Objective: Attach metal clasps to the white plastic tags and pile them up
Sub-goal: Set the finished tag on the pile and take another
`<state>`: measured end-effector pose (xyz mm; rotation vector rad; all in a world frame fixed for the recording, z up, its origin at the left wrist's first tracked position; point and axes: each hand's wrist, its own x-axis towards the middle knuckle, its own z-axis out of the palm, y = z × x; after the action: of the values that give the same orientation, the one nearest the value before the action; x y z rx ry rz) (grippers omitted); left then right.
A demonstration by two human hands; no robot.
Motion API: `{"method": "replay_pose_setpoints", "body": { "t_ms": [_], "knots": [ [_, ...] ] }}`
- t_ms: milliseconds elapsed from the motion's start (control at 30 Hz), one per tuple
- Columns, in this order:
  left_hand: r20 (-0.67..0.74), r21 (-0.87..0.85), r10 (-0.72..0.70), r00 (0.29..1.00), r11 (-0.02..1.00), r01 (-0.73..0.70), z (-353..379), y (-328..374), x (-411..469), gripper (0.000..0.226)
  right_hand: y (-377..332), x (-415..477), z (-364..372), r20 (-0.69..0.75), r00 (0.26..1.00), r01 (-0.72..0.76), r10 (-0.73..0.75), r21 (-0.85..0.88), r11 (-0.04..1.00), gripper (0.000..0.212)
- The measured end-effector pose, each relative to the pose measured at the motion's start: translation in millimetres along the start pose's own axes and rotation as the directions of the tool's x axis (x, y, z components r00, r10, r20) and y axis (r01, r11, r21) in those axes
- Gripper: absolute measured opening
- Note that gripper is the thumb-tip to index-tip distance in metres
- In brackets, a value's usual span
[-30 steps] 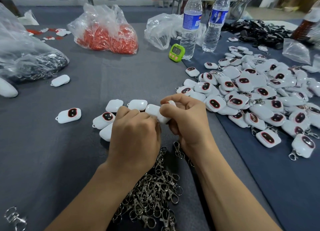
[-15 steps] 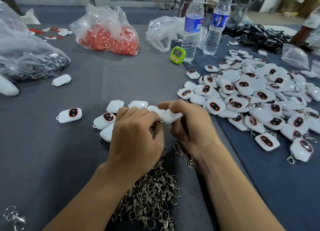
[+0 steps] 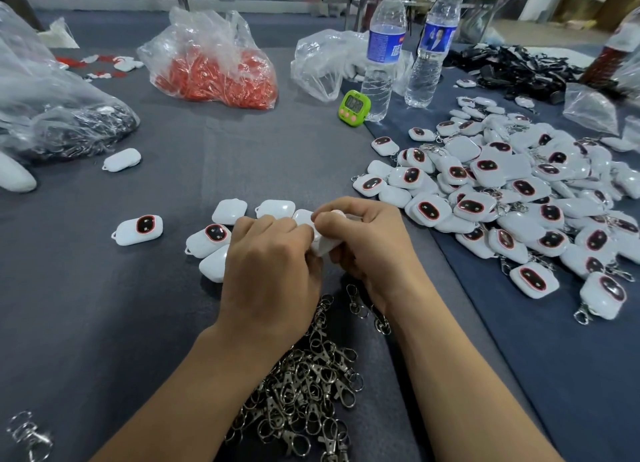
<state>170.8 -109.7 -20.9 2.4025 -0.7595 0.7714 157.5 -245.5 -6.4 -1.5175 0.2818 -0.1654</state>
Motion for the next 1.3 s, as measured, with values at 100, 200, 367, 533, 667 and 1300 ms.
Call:
{"method": "replay_pose_setpoints", "body": {
  "t_ms": [100,200,367,533,667,1300],
  "knots": [
    [0.0,0.03,-0.002,1.0,1.0,0.002,-2.7,-1.3,1.2,0.013,-2.5,2.4,-3.2,-0.144,0.99,0.028,-0.01,0.123,0.992,0.012],
    [0.033,0.016,-0.065,0.997,0.998,0.064,-4.8,-2.3,2.4,0.021,-9.9,4.1,-18.7,-0.165,0.985,0.079,0.044,0.669,0.739,0.011],
    [0.271,-0.1,0.015,0.962,0.995,0.013,-6.3,3.6,-0.8,0.028,-5.4,7.3,-28.2,-0.117,0.992,0.049,0.04,0.672,0.739,0.05],
    [0.472,-0.294,0.109,0.875,0.955,0.04,-9.0,2.3,-0.4,0.027,7.3,10.5,1.4,-0.097,0.975,0.134,-0.199,-0.455,0.881,0.046],
    [0.514,-0.336,0.078,0.854,0.934,0.117,-8.2,-1.5,1.0,0.021,9.1,12.2,2.7,0.064,0.996,0.093,-0.068,-0.667,0.739,0.042],
    [0.533,-0.362,0.107,0.839,0.925,0.112,-9.2,4.4,-0.2,0.026,11.6,14.4,-10.9,-0.246,0.95,0.11,-0.191,-0.309,0.945,0.027]
  ]
}}
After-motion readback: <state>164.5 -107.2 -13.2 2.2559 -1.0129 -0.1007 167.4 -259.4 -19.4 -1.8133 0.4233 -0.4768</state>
